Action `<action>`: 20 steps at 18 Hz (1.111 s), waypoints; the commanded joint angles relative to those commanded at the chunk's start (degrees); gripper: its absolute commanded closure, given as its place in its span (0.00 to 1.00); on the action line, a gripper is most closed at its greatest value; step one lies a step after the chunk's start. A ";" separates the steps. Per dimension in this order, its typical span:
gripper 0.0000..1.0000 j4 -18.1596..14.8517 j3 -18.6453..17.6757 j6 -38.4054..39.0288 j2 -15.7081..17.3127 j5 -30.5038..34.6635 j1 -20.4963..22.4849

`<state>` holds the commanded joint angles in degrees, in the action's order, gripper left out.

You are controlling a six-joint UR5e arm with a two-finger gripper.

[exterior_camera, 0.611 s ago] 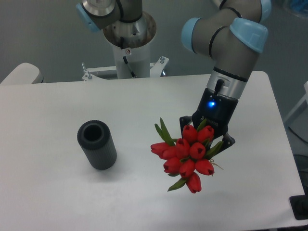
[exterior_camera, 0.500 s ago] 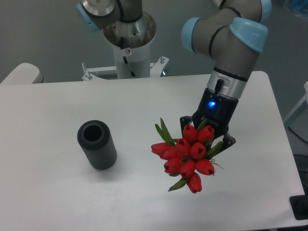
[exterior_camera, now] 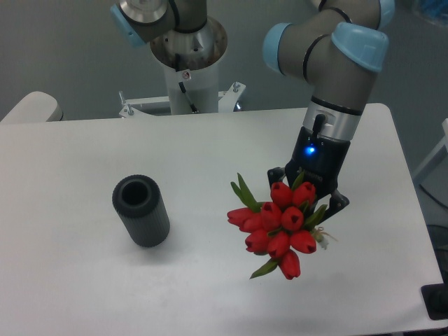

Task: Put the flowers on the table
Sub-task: 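Rotate the gripper holding the red tulips so the stems lie horizontal, then lower the held tulip bunch onto the table surface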

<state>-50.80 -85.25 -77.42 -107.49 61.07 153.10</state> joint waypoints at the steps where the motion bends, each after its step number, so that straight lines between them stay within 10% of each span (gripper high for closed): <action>1: 0.74 -0.09 -0.26 -0.89 0.09 1.23 -0.09; 14: 0.73 0.52 -10.54 -15.48 1.32 36.65 -9.66; 20: 0.73 0.70 -13.35 -19.24 0.53 39.21 -11.25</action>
<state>-50.10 -98.60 -96.66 -106.96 100.28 141.85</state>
